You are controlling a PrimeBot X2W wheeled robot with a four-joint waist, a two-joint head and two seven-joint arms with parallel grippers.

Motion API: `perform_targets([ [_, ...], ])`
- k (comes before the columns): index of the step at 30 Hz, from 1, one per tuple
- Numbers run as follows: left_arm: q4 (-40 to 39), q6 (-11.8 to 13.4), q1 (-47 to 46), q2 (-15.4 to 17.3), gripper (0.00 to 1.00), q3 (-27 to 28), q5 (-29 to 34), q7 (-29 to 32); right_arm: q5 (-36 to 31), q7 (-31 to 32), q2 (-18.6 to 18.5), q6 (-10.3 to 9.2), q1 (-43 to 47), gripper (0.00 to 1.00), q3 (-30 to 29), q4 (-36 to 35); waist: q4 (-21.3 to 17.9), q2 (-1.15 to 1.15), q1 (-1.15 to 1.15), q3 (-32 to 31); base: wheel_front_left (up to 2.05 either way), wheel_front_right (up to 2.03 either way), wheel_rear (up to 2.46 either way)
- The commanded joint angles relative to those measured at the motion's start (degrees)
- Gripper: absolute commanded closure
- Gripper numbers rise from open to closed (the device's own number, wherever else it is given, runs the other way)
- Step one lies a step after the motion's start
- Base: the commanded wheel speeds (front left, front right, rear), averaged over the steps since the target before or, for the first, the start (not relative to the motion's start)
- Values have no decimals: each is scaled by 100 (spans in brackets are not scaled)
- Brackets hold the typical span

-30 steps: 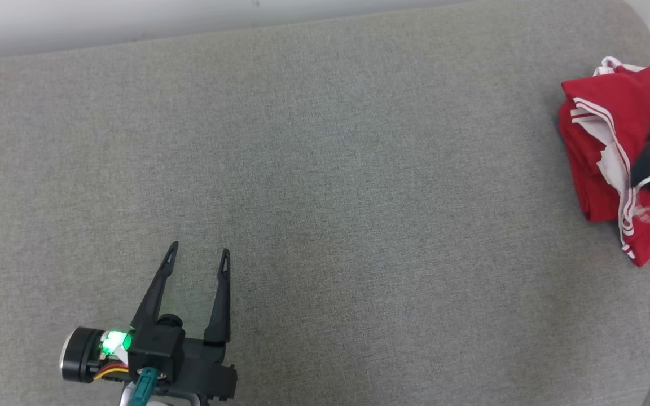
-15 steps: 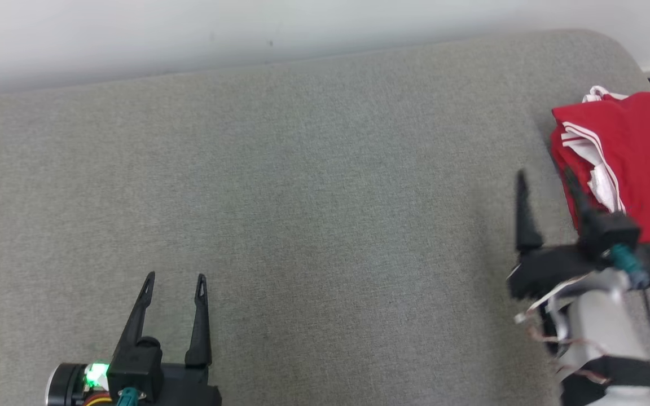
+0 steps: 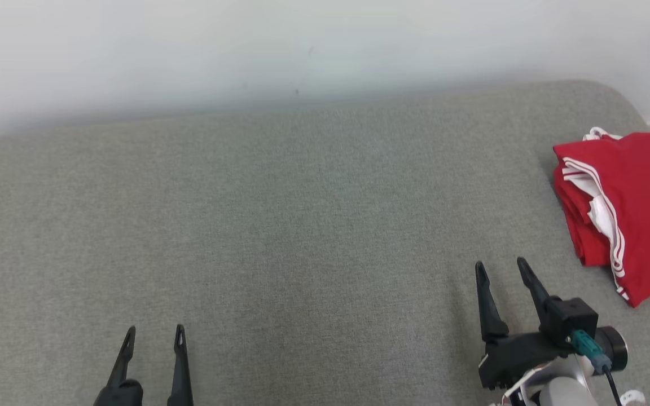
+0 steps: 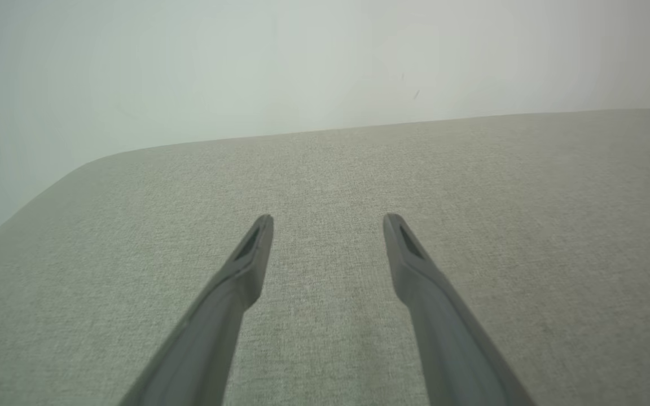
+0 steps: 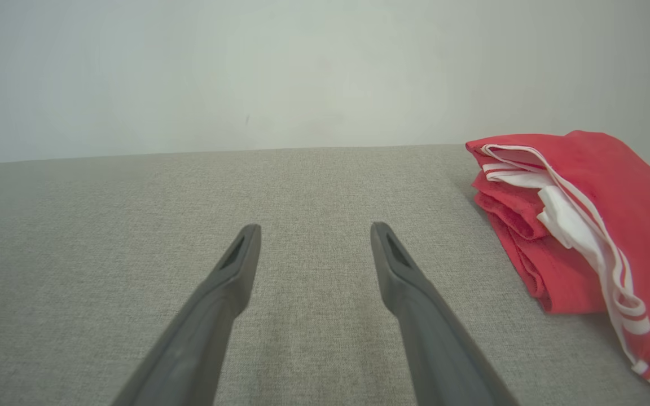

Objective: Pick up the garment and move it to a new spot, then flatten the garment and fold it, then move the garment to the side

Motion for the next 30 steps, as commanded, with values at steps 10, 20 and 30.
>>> perform_targets([
  [10,111,-51,338,-48,0,224,-26,-18,257,-24,39,-16,532,0,200,-85,144,0,1,-495,0,0,0],
  [20,149,-96,454,-69,0,393,-13,-18,427,-24,38,-16,692,0,299,-169,122,0,1,-688,0,0,0],
  [30,156,-161,549,-72,0,514,-16,-18,467,-24,38,-16,827,0,354,-216,133,0,1,-855,0,0,0],
])
